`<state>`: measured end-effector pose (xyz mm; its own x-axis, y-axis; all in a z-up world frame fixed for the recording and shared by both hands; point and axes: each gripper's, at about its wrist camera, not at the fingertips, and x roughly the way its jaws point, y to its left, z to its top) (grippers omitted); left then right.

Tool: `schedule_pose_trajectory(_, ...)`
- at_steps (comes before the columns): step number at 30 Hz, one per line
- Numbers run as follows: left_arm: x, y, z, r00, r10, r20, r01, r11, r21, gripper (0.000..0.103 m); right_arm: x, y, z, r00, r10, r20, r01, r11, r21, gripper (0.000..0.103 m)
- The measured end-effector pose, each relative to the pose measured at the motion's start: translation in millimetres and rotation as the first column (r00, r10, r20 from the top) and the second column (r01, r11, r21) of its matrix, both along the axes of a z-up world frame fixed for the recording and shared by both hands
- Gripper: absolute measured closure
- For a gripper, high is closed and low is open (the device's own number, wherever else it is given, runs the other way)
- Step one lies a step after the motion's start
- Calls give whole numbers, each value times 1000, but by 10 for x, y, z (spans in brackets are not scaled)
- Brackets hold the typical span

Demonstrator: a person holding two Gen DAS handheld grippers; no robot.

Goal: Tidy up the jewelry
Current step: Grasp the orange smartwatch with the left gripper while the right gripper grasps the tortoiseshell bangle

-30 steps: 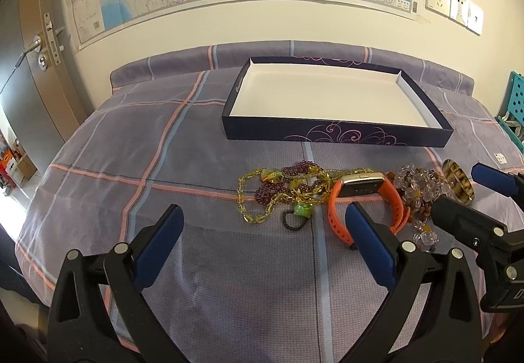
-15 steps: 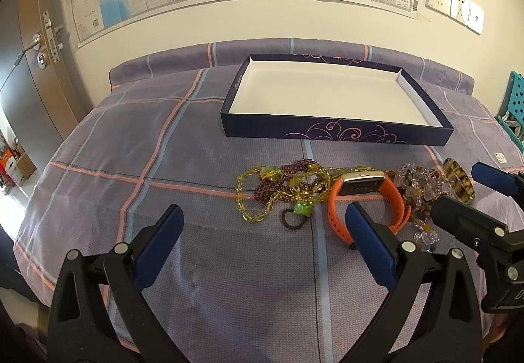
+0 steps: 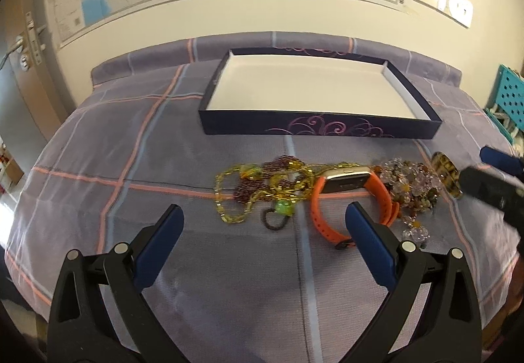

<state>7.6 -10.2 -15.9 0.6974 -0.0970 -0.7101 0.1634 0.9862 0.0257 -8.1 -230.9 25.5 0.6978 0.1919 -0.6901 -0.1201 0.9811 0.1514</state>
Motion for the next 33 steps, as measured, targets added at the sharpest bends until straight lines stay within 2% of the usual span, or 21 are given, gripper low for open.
schedule_pose_trajectory(2, 14, -20, -3, 1000, -24, -10, 24, 1000, -16, 11, 30, -151, -23, 1000, -17, -21, 17, 1000, 21, 15)
schedule_pose_trajectory(3, 24, -33, -9, 999, -40, -18, 40, 999, -27, 16, 50, -220, -40, 999, -26, -32, 27, 999, 29, 19)
schedule_pose_trajectory(7, 47, -69, -53, 994, -89, -55, 86, 995, -58, 27, 139, -390, -135, 997, -40, -66, 42, 999, 19, 33)
schedule_pose_trajectory(8, 55, -78, -67, 993, -102, -66, 98, 993, -67, 31, 175, -423, -177, 996, -38, -84, 40, 999, 15, 35)
schedule_pose_trajectory(10, 65, -90, -95, 987, -135, -89, 126, 987, -96, 37, 233, -459, -253, 994, -21, -112, 22, 1000, 12, 48)
schedule_pose_trajectory(14, 101, -72, -109, 978, -174, -116, 156, 976, -150, 49, 336, -461, -372, 990, 10, -143, -10, 1000, 7, 58)
schedule_pose_trajectory(20, 196, -68, -127, 964, -219, -151, 188, 962, -196, 58, 459, -317, -431, 986, 77, -146, -88, 994, -71, 62)
schedule_pose_trajectory(22, 220, -72, -121, 960, -229, -161, 196, 960, -198, 64, 490, -284, -430, 985, 86, -148, -101, 990, -99, 68)
schedule_pose_trajectory(24, 220, -67, -106, 961, -224, -164, 193, 963, -186, 71, 510, -255, -427, 984, 97, -150, -114, 987, -112, 70)
schedule_pose_trajectory(27, 156, -27, -37, 960, -238, -145, 209, 959, -192, 71, 500, -226, -422, 983, 106, -149, -125, 984, -128, 71)
schedule_pose_trajectory(33, 181, -88, -128, 944, -273, -183, 237, 952, -195, 71, 502, -173, -411, 981, 131, -142, -152, 978, -146, 77)
